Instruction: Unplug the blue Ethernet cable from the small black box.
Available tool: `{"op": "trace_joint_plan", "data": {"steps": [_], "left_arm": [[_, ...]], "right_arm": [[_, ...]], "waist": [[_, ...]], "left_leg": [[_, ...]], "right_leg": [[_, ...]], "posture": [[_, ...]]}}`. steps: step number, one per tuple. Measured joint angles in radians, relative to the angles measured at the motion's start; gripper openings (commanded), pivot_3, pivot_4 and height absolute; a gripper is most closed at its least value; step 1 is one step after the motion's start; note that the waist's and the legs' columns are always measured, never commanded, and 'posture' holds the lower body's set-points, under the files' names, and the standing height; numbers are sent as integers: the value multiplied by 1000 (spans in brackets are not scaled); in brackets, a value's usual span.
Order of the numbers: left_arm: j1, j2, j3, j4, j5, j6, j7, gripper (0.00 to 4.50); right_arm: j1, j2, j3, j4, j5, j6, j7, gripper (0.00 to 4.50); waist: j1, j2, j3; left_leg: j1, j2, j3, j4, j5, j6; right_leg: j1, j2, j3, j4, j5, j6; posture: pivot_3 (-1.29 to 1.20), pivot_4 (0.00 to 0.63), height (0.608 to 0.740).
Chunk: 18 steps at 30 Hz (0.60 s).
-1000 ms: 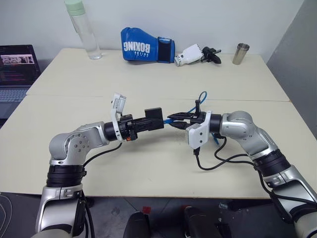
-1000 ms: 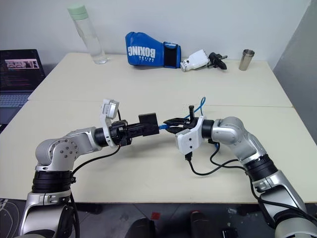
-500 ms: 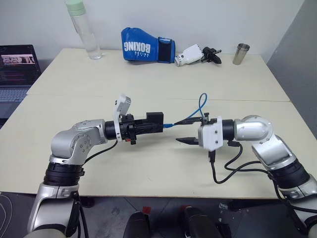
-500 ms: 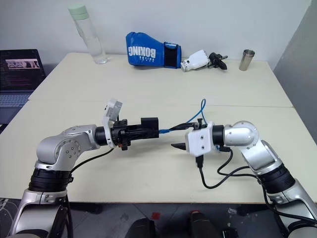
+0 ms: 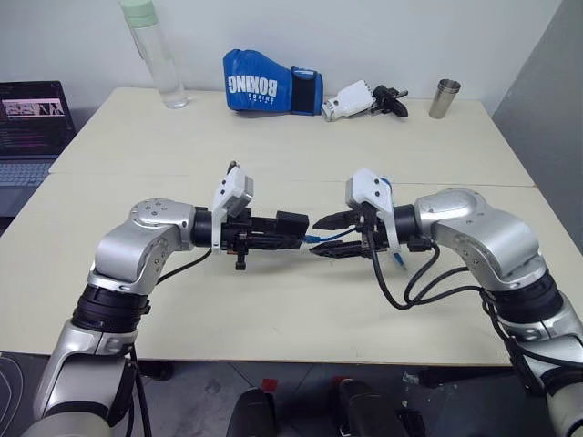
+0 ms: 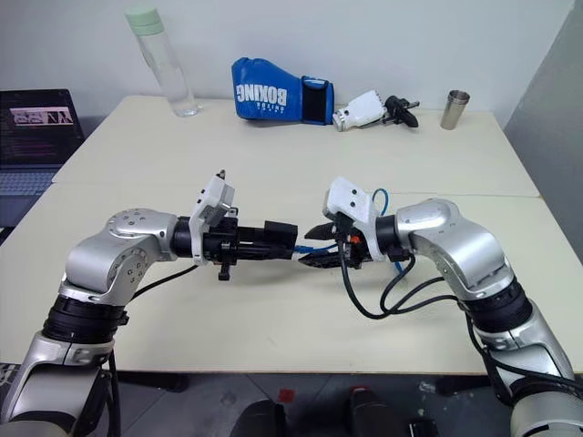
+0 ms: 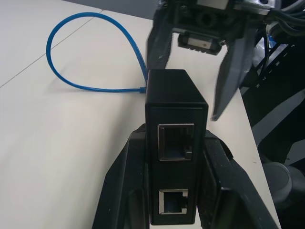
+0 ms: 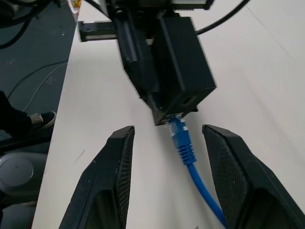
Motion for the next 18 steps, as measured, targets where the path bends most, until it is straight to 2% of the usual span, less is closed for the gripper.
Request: {"op": "trace_joint_plan", "data": {"steps": [7, 18], "left_arm": [[-10, 0, 28, -2, -54, 66, -13, 812], [-31, 19, 38, 19, -81, 111, -58, 812]], "right_arm": [[-45, 45, 32, 78, 0, 18, 23, 2398], [-87, 42, 47, 146, 11, 24, 139, 2398]], "waist": [[-1, 0, 0], [-1, 0, 0]], "left_leg": [[0, 0, 0, 0, 0, 0], [0, 0, 0, 0, 0, 0]], "right_leg": [[0, 0, 0, 0, 0, 0], [-1, 0, -1, 0, 0, 0]], "posture": [[0, 150, 740], [0, 150, 740]]}}
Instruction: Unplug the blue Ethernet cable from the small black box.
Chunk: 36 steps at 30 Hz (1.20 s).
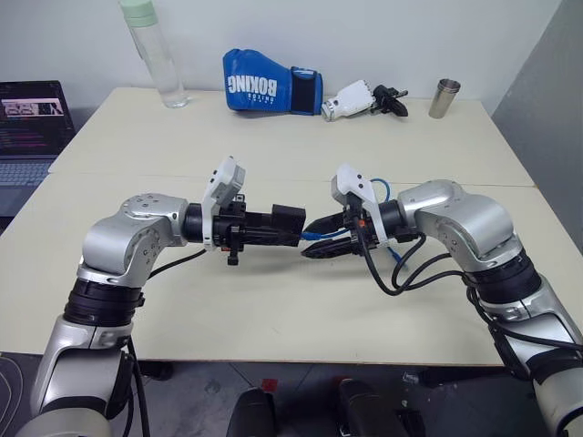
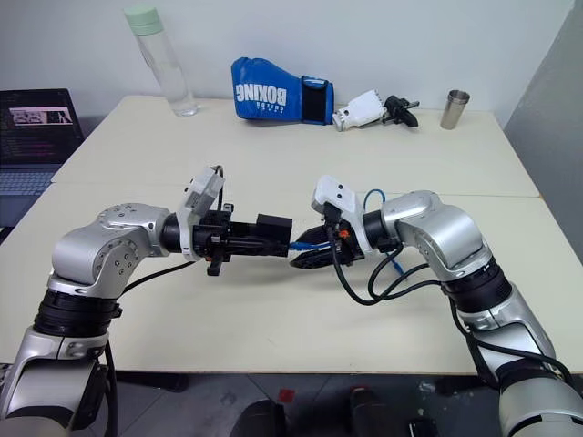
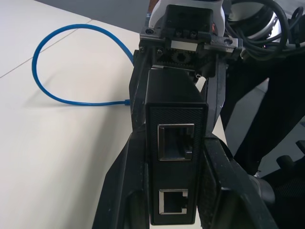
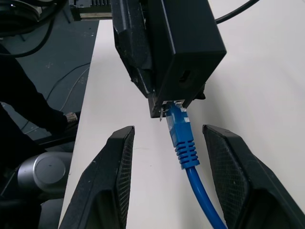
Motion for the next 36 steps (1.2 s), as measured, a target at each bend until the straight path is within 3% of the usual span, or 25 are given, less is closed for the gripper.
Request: {"op": "trace_joint_plan", "data": {"steps": [24, 27, 36], "left_arm": [[-1, 1, 0, -6, 2, 0, -13, 812], [-1, 1, -2, -18, 5, -1, -13, 812], [0, 14, -3, -28, 18, -10, -14, 808]], "right_arm": [[-75, 26, -11, 154, 46, 73, 68, 2398], [-76, 30, -11, 157, 46, 74, 69, 2011], [-82, 45, -11, 173, 54, 87, 80, 197]], "waist": [[0, 0, 0], [0, 0, 0], [0, 0, 0]], "left_leg": [[0, 0, 0, 0, 0, 0], [0, 0, 0, 0, 0, 0], [0, 0, 0, -1, 0, 0]], "right_leg": [[-1, 0, 0, 0, 0, 0], [-1, 0, 0, 0, 0, 0], [-1, 0, 0, 0, 0, 0]], "posture": [[0, 150, 740], [0, 150, 740], [0, 150, 740]]}}
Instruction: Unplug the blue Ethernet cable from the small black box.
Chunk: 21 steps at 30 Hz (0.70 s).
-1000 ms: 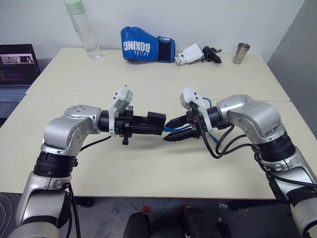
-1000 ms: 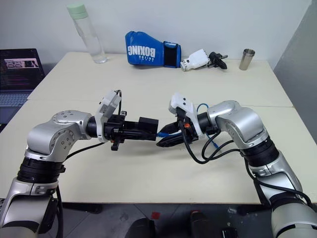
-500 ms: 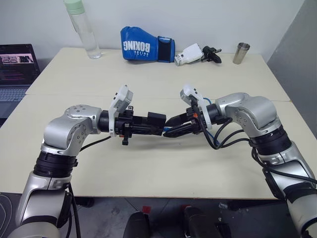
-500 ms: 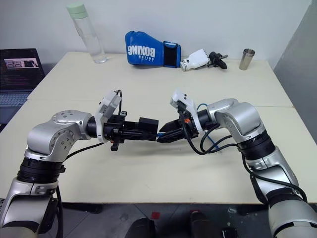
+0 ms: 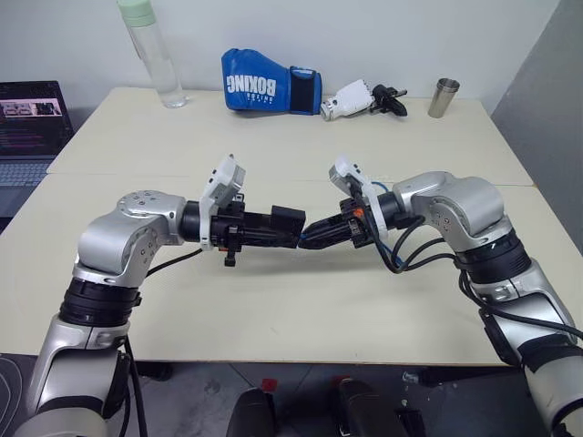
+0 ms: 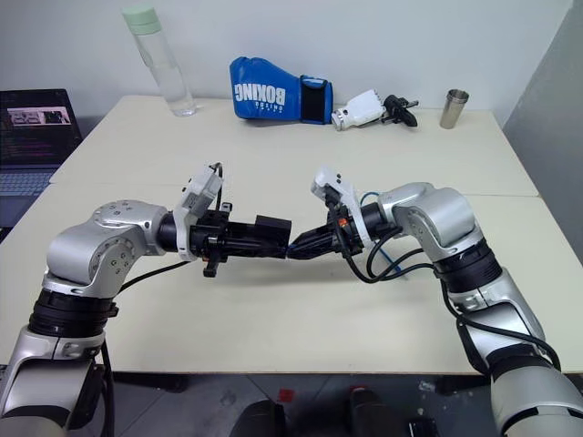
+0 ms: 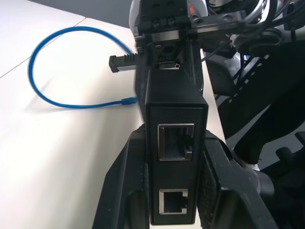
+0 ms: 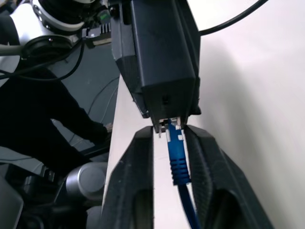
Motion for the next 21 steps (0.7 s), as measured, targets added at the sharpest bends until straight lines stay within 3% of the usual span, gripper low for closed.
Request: {"op": "trace_joint_plan", "data": {"steps": [1, 15, 18, 21], "left_arm": [[1, 2, 0, -1, 0, -5, -5, 808], [6, 12, -7, -9, 0, -17, -31, 808], [6, 12, -11, -16, -1, -17, -30, 808], [27, 59, 15, -11, 3, -11, -25, 808]], "right_arm": [[-1, 1, 1, 0, 1, 2, 6, 21], [-1, -11, 13, -15, 5, 8, 34, 21], [20, -40, 15, -43, 2, -8, 36, 20], [111, -143, 23, -31, -50, -39, 36, 19]], "waist": [[0, 0, 0], [0, 0, 0], [0, 0, 0], [2, 0, 0]], "left_leg": [[0, 0, 0, 0, 0, 0], [0, 0, 0, 0, 0, 0], [0, 0, 0, 0, 0, 0], [0, 0, 0, 0, 0, 0]], "right_leg": [[0, 0, 0, 0, 0, 0], [0, 0, 0, 0, 0, 0], [0, 0, 0, -1, 0, 0], [0, 0, 0, -1, 0, 0]], "posture": [[0, 150, 740], [0, 150, 740], [0, 150, 740], [0, 150, 740]]}}
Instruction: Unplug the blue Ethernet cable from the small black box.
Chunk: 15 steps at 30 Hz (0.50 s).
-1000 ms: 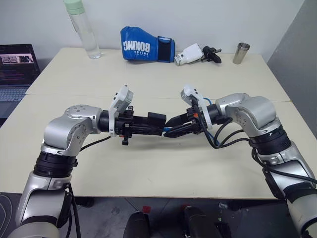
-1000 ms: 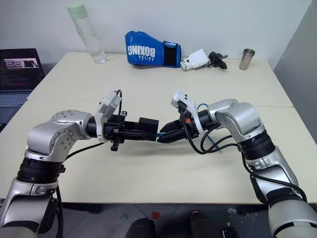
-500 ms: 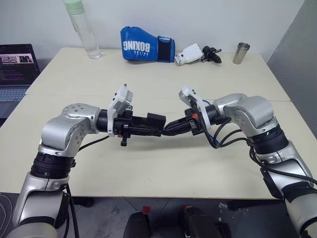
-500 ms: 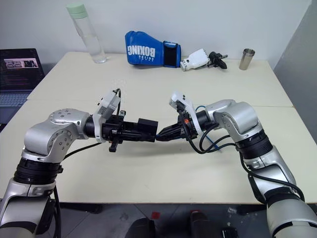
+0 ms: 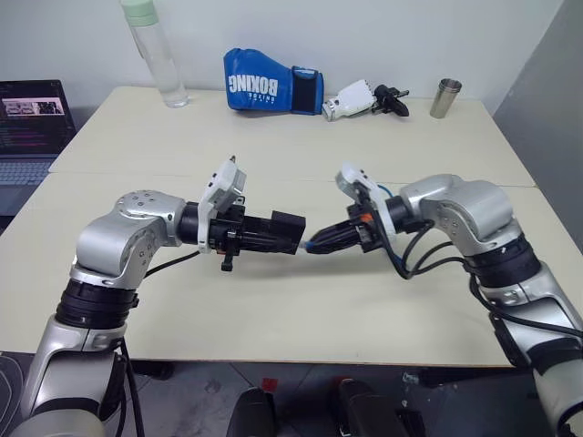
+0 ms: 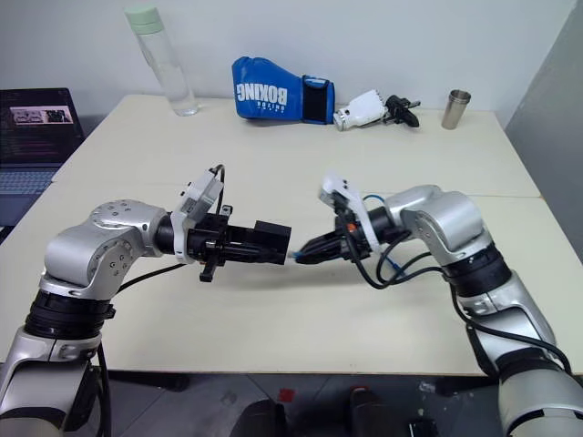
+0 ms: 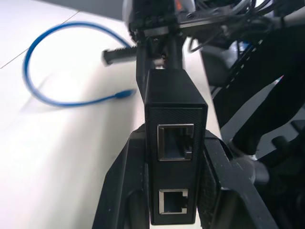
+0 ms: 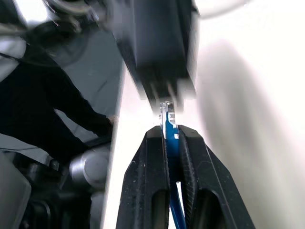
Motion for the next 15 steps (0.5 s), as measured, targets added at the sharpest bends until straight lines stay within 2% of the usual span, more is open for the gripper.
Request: {"op": "trace_joint_plan", "data": {"steps": [4, 10, 12, 15], "left_arm": [[14, 15, 31, -3, -9, 11, 18, 808], [45, 12, 31, -28, -17, 25, 54, 808], [45, 10, 31, -30, -18, 26, 65, 808], [46, 9, 31, -30, -18, 26, 80, 808]], "right_arm": [[81, -35, 12, 53, -75, -86, -13, 19], [104, -4, 18, 214, -225, -301, -109, 19], [116, 14, 18, 255, -252, -364, -116, 727], [116, 22, 10, 324, -299, -468, -141, 1357]], "waist": [[-2, 0, 0], [-9, 0, 0], [-8, 0, 0], [-8, 0, 0]], "left_leg": [[0, 0, 0, 0, 0, 0], [0, 0, 0, -1, 0, 0], [0, 0, 1, -1, 0, 0], [0, 0, 1, 0, 0, 0]], "right_leg": [[0, 0, 0, 0, 0, 0], [-1, 1, 1, 0, 0, 0], [-1, 1, 1, 0, 0, 0], [0, 0, 1, 0, 0, 0]], "posture": [[0, 150, 740], [0, 150, 740], [0, 150, 740], [0, 150, 740]]}}
